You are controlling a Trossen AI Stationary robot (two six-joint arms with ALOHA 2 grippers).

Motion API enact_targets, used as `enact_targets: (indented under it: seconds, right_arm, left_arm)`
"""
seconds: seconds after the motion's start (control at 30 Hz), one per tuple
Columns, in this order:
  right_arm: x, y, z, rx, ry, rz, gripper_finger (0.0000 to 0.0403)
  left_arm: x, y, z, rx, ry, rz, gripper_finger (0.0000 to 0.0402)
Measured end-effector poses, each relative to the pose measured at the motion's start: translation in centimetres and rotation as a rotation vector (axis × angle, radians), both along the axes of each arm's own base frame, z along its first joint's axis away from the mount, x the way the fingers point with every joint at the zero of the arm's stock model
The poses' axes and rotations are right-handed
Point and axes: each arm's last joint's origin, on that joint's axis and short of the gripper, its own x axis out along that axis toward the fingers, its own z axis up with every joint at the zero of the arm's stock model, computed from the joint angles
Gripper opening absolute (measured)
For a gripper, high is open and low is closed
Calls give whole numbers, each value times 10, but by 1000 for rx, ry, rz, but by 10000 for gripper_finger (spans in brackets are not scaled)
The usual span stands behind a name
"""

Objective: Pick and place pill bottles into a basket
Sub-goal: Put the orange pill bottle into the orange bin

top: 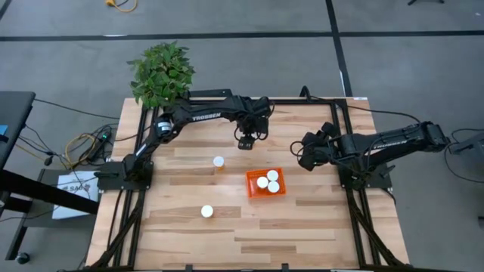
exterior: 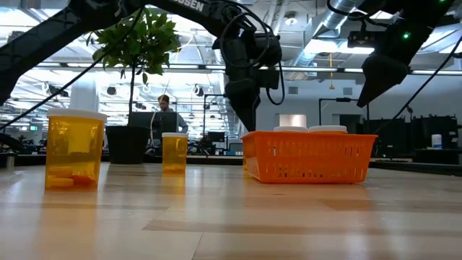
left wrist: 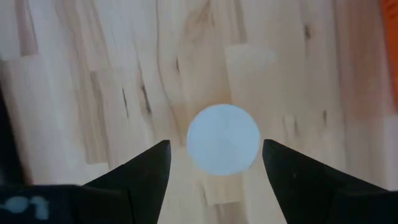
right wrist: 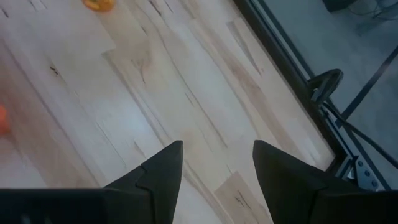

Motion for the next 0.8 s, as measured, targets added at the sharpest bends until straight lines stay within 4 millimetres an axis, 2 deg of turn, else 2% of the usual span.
enact_targets:
  seconds: [0.3,0.8]
  right_arm:
    - [0,0,0,15,1,5,189]
    - [0,0,0,19,1,6,189]
  left_arm:
    - [5,-4,1,116,-4,38,245]
    - [7,-14,1,-32,-40,3,250]
